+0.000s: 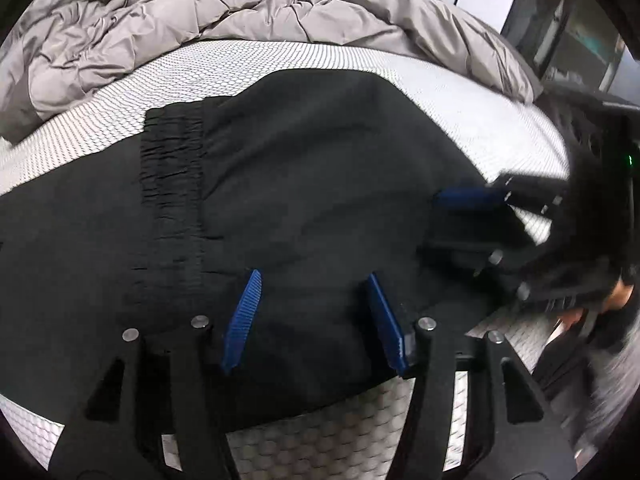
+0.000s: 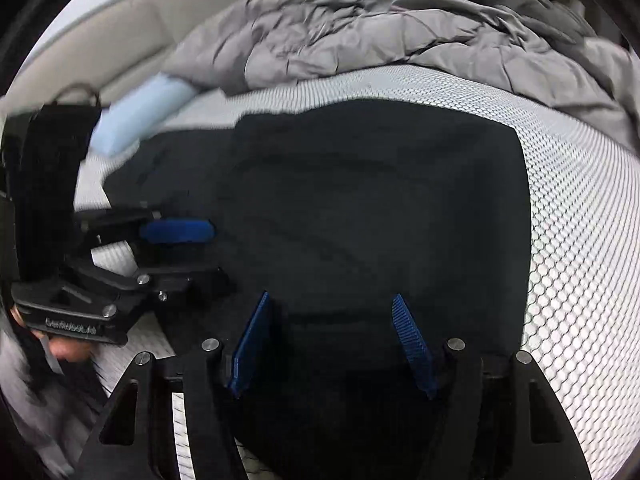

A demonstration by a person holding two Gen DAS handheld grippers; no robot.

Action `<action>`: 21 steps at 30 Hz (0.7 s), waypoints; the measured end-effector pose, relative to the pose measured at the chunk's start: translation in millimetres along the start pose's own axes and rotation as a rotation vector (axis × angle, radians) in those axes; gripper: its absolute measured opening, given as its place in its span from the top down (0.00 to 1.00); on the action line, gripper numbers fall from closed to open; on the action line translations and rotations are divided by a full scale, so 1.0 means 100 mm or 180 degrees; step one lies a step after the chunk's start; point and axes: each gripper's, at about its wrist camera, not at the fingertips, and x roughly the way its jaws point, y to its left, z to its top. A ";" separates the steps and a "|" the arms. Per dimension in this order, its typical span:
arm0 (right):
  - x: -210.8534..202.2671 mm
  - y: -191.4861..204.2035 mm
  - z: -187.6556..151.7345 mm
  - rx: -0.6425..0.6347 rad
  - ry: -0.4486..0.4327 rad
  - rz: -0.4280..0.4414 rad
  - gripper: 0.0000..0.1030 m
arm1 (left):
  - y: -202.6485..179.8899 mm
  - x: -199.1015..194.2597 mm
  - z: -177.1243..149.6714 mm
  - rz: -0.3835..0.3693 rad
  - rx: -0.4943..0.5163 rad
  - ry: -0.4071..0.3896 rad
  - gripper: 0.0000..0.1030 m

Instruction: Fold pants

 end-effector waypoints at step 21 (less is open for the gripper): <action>0.33 -0.17 0.36 -0.0008 0.0228 -0.0700 0.38 | 0.29 0.10 0.30 -0.0019 -0.0232 -0.0071 0.41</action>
